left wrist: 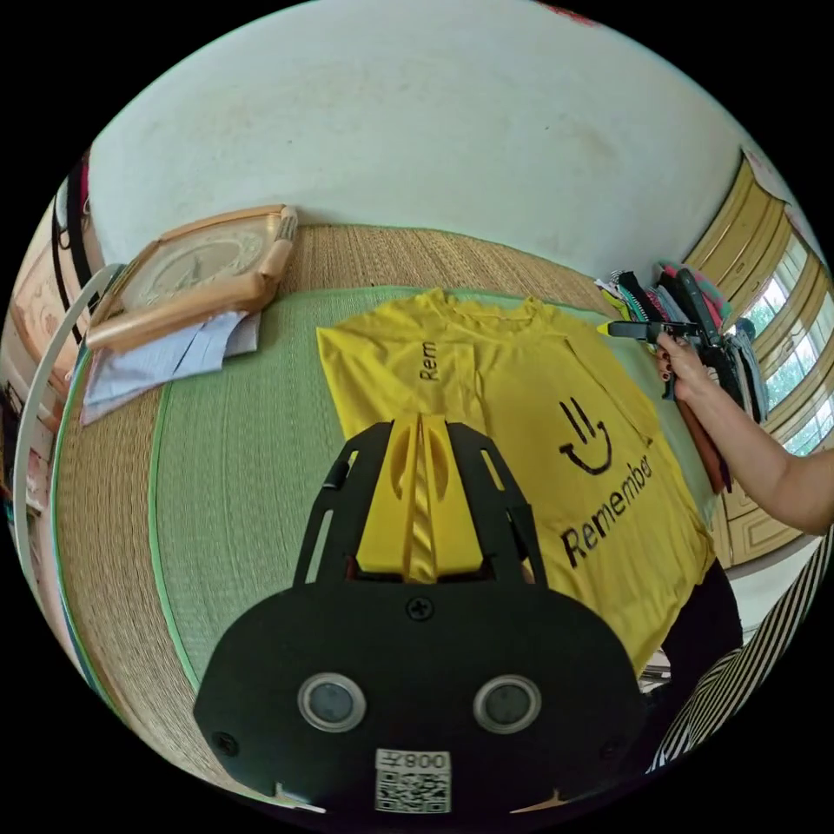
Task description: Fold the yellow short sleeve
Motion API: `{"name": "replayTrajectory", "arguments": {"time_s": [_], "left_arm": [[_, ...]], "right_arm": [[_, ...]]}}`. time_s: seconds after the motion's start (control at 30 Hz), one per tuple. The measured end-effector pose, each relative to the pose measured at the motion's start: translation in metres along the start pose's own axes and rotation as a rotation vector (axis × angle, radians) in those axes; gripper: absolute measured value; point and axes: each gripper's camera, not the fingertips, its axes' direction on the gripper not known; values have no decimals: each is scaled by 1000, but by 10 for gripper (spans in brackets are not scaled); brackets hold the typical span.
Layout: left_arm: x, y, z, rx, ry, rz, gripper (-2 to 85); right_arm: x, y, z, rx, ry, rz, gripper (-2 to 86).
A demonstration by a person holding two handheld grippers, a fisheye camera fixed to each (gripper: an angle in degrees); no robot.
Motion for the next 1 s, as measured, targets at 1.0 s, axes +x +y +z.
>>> {"name": "replayTrajectory", "arguments": {"time_s": [1.0], "left_arm": [[-4, -113, 129, -180, -211, -77, 6]], "right_arm": [[102, 36, 53, -72, 228, -35, 1]]}}
